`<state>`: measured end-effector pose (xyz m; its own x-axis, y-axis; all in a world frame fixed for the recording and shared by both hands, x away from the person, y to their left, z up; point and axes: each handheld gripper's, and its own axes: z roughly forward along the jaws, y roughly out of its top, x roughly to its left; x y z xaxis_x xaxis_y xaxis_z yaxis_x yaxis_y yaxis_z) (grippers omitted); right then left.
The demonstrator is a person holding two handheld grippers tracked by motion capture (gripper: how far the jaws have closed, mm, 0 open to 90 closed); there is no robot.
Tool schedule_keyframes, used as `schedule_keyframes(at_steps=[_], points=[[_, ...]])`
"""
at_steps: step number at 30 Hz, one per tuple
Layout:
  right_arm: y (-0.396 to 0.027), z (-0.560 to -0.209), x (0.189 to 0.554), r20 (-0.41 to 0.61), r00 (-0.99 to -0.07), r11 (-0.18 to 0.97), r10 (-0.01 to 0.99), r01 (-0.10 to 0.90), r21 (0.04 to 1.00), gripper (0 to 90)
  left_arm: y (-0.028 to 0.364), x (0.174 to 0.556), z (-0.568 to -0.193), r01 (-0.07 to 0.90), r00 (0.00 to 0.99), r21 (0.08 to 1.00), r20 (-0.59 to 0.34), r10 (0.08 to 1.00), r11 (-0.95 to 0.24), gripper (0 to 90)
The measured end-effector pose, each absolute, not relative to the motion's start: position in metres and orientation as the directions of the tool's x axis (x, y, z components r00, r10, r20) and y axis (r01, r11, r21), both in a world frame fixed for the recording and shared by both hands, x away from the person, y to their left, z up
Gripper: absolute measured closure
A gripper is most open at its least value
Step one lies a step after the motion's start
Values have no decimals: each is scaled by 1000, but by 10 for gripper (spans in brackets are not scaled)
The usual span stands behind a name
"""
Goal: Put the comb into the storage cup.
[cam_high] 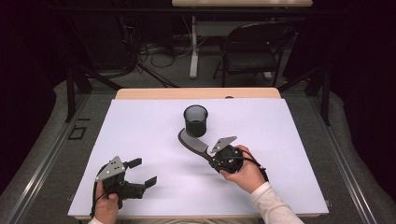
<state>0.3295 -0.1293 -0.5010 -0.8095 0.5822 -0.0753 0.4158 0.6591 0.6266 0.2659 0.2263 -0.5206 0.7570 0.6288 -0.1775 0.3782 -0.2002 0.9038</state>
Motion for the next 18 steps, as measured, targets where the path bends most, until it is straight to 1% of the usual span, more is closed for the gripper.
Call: schedule_keyframes(at_steps=[10, 12, 13, 18], points=[[-133, -504, 323, -84, -797, 630, 599, 403, 664, 730, 224, 267, -521, 393, 764, 897, -197, 615, -201, 53], [-133, -505, 321, -81, -789, 616, 609, 406, 675, 730, 223, 267, -521, 397, 748, 896, -190, 636, -200, 46], [-134, -506, 321, -79, -789, 612, 609, 405, 679, 730, 223, 267, -522, 400, 752, 895, -198, 628, -197, 46], [-136, -508, 318, -81, -777, 586, 625, 398, 706, 730, 222, 268, -522, 417, 732, 890, -208, 649, -185, 46]])
